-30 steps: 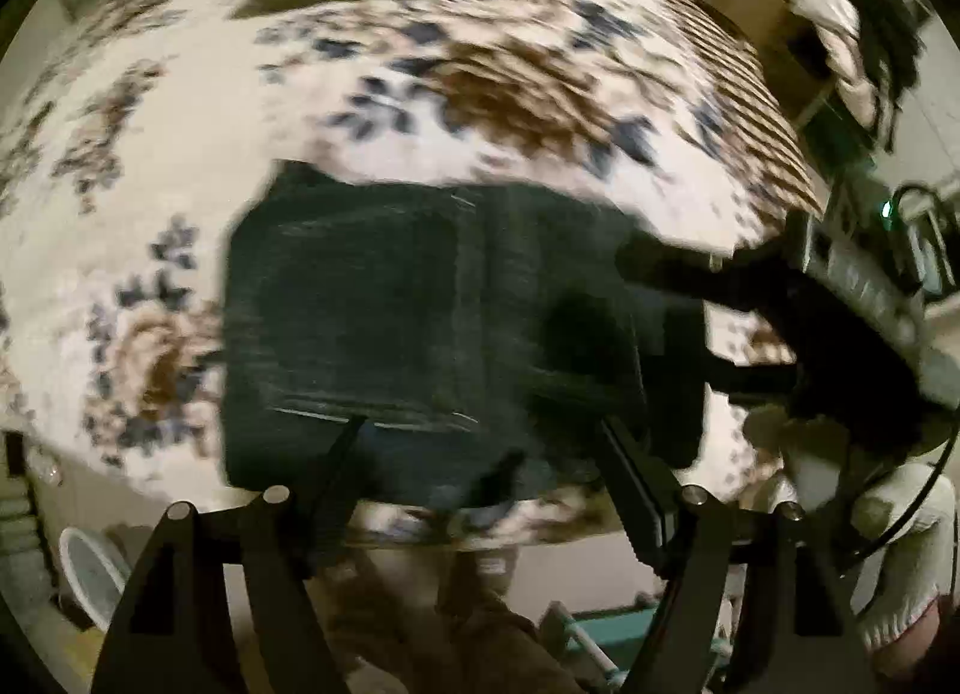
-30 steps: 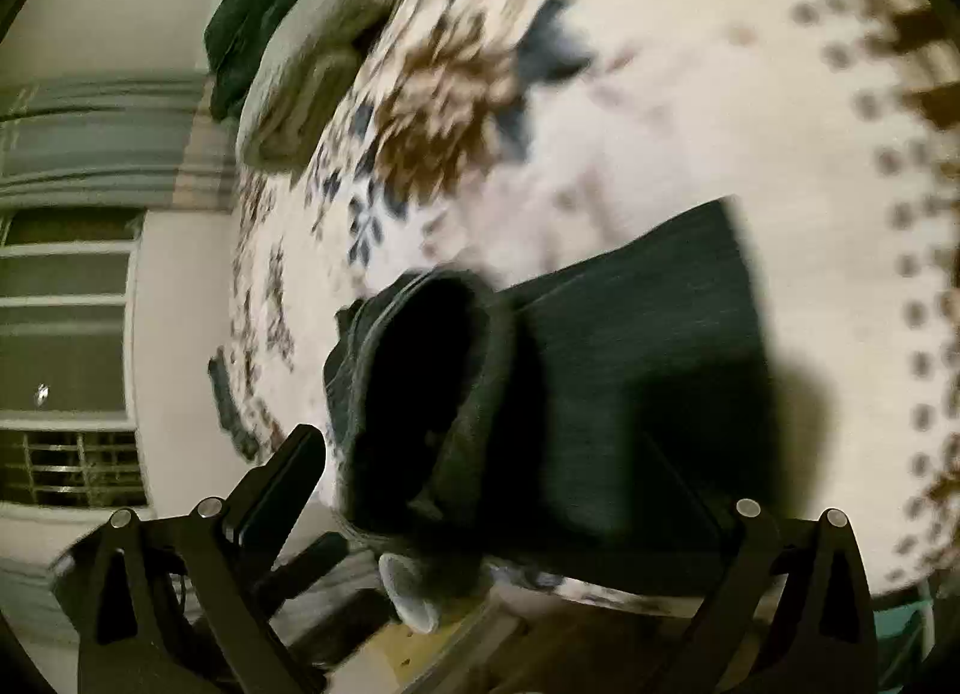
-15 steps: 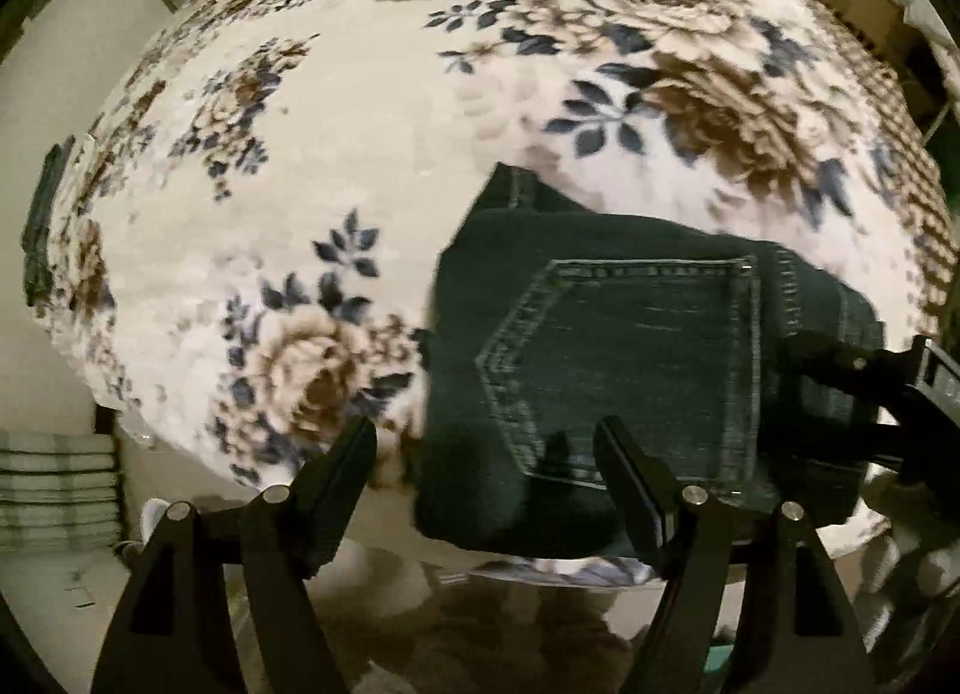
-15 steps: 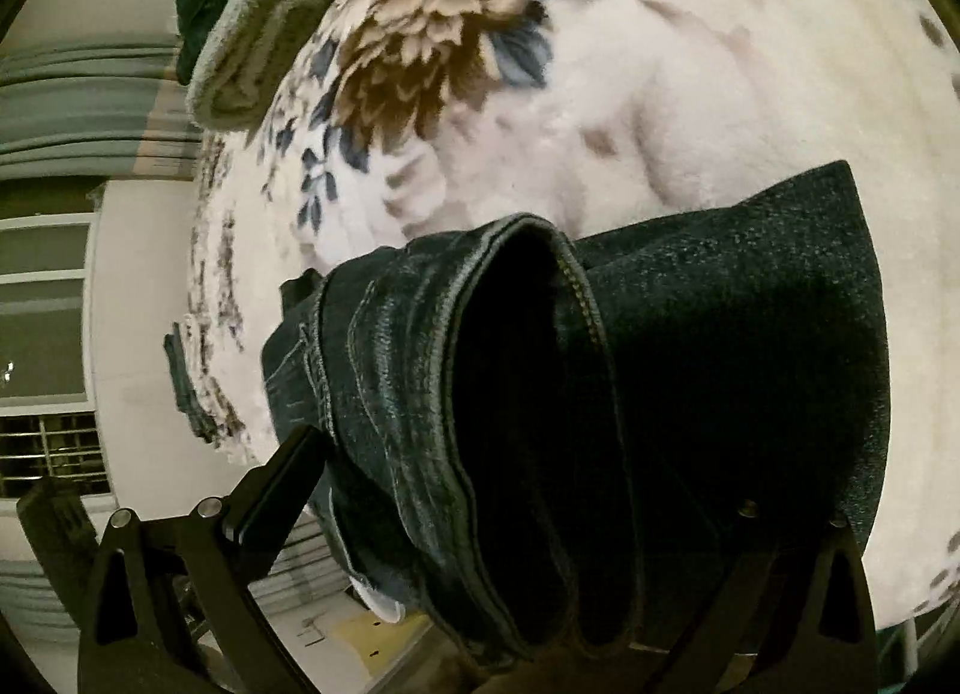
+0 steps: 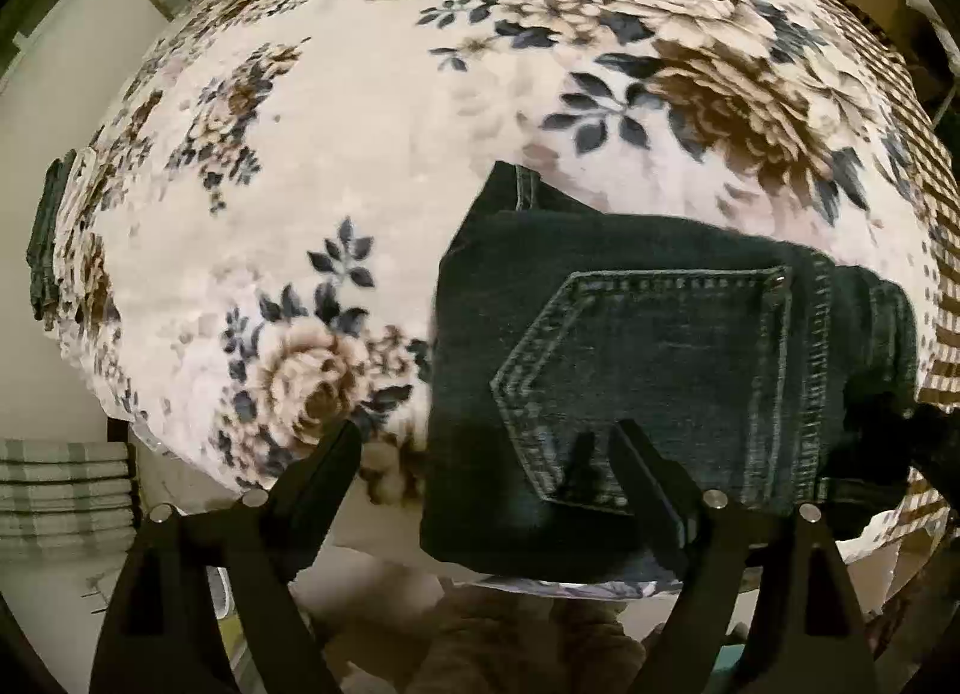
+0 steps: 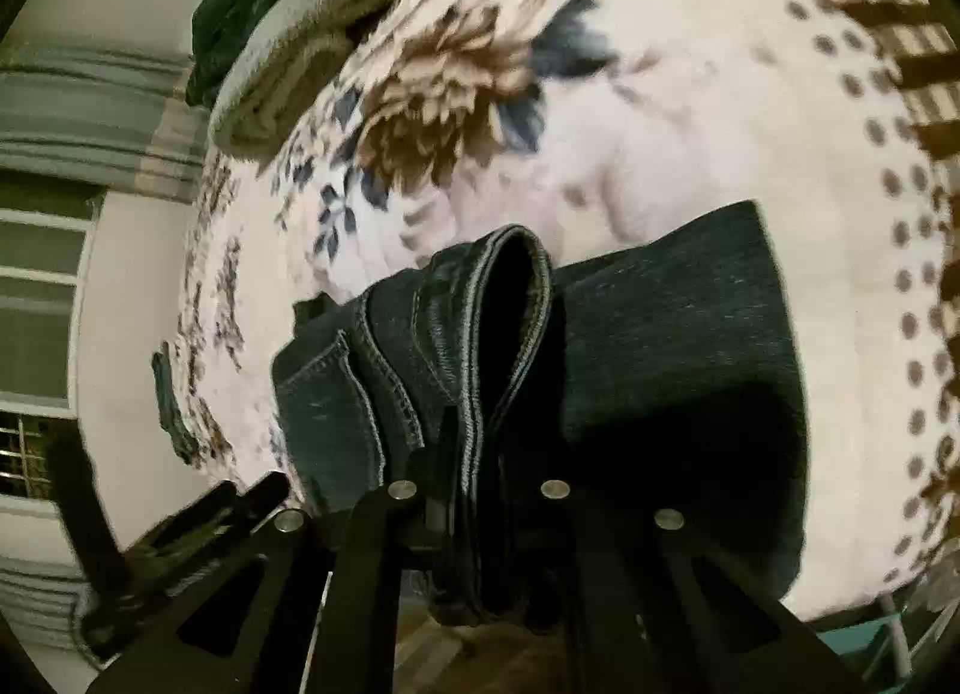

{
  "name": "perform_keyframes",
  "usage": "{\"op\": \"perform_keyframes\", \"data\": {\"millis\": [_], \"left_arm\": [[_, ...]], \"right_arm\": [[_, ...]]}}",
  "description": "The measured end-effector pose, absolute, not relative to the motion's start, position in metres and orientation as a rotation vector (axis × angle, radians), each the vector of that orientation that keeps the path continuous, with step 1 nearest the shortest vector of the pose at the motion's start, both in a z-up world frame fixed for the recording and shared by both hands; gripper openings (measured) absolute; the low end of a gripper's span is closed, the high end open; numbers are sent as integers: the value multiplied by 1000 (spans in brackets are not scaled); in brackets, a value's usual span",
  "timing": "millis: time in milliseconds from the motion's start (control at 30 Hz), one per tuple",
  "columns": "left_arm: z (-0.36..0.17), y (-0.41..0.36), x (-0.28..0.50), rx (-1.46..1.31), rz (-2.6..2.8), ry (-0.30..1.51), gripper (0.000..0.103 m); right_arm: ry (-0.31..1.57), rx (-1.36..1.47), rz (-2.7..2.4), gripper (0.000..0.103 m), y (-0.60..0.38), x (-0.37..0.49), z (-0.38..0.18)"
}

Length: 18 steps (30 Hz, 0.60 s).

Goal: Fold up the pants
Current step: 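Fold the folded end with the right tool toward the left tool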

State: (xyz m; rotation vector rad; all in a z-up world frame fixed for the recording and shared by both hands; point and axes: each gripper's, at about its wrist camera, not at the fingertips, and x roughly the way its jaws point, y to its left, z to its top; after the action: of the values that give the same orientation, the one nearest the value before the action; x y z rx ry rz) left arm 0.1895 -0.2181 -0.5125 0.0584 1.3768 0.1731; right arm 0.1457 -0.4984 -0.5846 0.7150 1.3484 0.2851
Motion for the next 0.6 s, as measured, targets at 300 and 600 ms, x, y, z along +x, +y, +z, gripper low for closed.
{"op": "perform_keyframes", "data": {"millis": [300,600], "left_arm": [[-523,-218,192,-72,143,1383,84],[-543,-196,206,-231,72,1382,84]], "right_arm": [[1318,783,143,10,-578,130,-572],[1379,647,49,10,-606,126,-569]]}}
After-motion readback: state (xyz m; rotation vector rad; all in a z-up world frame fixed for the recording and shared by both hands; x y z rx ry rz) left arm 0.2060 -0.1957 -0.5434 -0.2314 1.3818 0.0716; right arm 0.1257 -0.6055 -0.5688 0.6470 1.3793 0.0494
